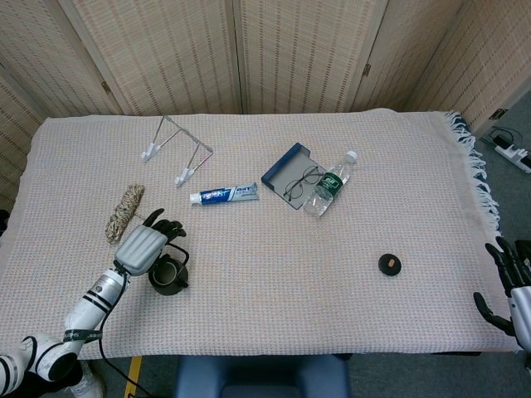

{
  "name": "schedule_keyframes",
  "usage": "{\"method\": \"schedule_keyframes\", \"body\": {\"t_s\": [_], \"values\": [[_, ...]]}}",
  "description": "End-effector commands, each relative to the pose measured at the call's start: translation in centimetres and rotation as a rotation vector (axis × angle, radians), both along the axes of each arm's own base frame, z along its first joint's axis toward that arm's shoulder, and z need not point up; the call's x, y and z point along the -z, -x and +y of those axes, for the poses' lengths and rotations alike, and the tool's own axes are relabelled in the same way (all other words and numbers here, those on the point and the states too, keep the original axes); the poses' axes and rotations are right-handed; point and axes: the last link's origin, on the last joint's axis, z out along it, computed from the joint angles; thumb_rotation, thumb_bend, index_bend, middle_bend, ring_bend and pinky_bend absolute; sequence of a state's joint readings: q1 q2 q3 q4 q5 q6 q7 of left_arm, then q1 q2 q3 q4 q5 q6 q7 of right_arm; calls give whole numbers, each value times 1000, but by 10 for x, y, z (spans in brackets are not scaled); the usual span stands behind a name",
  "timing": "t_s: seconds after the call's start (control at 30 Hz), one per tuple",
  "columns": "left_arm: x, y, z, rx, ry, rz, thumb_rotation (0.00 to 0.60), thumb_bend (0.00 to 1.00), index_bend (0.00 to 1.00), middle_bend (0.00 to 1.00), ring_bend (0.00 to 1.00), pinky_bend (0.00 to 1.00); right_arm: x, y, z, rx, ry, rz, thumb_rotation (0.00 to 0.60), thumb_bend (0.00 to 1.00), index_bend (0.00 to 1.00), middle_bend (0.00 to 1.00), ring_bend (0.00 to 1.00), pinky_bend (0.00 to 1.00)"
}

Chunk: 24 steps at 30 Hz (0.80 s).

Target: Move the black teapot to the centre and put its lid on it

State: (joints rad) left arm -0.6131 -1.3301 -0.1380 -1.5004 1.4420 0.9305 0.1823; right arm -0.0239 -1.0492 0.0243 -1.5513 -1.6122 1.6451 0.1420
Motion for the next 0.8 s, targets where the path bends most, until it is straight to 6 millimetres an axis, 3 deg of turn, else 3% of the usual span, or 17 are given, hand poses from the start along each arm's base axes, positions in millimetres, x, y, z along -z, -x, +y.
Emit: {"method": "schedule_keyframes", "body": {"t_s": [0.03,0.37,0.8], "values": [[8,1,2,-14,10,16,600,371,261,187,196,52,0,1,0,3,1,0,600,387,23,57,185,32],[22,4,7,-39,11,31,600,371,291,220,202,53,0,2,1,6,6,-4,600,388,23,57,186,32],[37,3,15,-42,-3,12,600,373,516,446,355,70,-4,3,1,4,13,-3,600,388,23,57,182,32]]}}
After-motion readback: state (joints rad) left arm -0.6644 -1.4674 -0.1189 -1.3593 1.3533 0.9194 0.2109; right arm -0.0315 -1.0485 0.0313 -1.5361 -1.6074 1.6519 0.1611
